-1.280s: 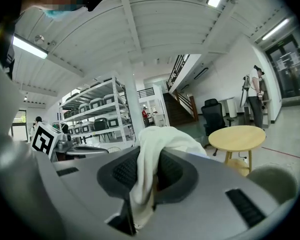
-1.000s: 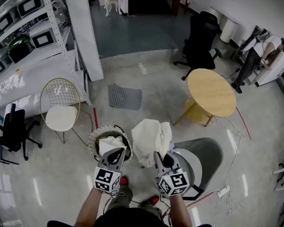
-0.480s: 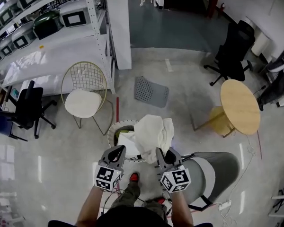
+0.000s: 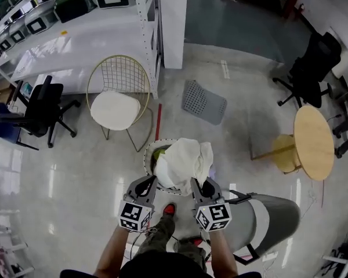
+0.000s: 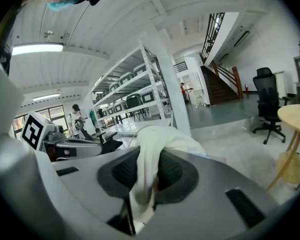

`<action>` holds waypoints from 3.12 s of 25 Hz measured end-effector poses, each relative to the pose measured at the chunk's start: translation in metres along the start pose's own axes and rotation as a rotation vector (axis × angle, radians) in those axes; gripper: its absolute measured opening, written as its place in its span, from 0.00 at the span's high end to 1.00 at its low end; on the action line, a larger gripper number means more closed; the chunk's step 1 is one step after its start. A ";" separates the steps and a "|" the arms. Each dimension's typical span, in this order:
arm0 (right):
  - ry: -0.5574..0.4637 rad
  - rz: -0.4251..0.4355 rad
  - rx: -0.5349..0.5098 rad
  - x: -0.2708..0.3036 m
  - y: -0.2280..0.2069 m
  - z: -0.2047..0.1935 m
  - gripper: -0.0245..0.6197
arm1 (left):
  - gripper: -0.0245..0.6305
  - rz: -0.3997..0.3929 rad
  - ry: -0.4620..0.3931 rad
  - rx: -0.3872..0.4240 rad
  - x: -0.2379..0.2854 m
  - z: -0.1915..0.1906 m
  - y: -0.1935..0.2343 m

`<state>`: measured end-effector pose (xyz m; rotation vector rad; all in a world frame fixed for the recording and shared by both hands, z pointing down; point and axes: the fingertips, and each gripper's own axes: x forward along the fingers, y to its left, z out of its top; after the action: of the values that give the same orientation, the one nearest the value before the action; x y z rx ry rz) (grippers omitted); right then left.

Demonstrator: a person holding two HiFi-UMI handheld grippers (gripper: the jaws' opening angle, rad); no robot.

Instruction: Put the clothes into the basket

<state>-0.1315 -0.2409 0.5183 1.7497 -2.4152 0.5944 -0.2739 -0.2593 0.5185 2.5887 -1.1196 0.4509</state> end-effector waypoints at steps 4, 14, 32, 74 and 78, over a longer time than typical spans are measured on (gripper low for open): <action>0.060 0.020 0.004 0.030 0.000 -0.024 0.83 | 0.95 0.025 0.032 -0.023 0.009 -0.018 0.019; 0.210 0.048 0.013 0.095 -0.006 -0.098 0.83 | 0.95 0.072 0.112 -0.085 0.026 -0.062 0.058; 0.420 0.050 0.046 0.133 -0.012 -0.172 0.59 | 0.95 0.090 0.158 -0.124 0.033 -0.084 0.082; -0.088 0.000 -0.132 -0.036 0.011 0.069 0.84 | 0.95 0.044 -0.140 0.035 -0.030 0.079 -0.018; -0.153 0.006 -0.153 -0.059 0.007 0.097 0.87 | 0.95 0.054 -0.183 0.066 -0.037 0.104 -0.034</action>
<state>-0.1040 -0.2218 0.4095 1.7846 -2.4899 0.2759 -0.2545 -0.2519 0.4048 2.7077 -1.2555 0.2704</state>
